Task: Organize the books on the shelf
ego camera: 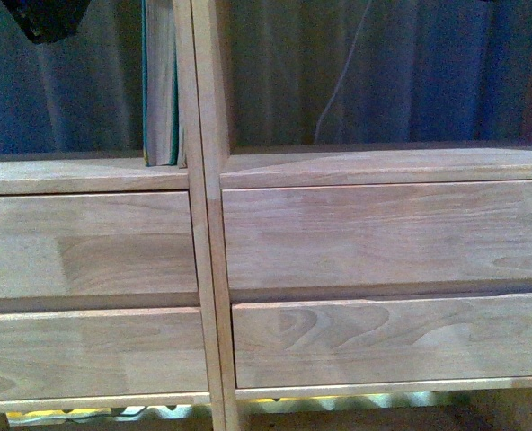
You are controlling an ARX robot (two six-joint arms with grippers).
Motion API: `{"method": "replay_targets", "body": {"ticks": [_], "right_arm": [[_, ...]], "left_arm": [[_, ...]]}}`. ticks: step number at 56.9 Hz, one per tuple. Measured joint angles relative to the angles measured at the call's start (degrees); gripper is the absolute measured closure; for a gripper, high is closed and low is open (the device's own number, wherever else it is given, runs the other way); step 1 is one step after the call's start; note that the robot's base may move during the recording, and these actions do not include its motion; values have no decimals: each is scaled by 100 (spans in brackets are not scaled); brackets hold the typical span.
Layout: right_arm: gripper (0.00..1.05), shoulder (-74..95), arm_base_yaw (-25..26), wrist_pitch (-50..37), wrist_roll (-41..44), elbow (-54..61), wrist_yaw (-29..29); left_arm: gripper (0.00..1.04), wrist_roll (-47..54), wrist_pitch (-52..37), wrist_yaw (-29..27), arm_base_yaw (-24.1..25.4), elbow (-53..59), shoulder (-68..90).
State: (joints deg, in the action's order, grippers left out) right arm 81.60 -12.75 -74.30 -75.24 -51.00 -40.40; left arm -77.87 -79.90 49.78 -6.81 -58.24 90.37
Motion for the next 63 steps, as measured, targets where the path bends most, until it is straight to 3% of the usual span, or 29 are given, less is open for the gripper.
{"method": "replay_targets", "body": {"ticks": [34,63], "right_arm": [[98,306,516,-245,-455,-57,323],[98,-136,-275,195,151,428,-413]], "left_arm": [[7,-28,0,-33,-33,0,2],[7,-57,0,-35,-98,0,2]]}}
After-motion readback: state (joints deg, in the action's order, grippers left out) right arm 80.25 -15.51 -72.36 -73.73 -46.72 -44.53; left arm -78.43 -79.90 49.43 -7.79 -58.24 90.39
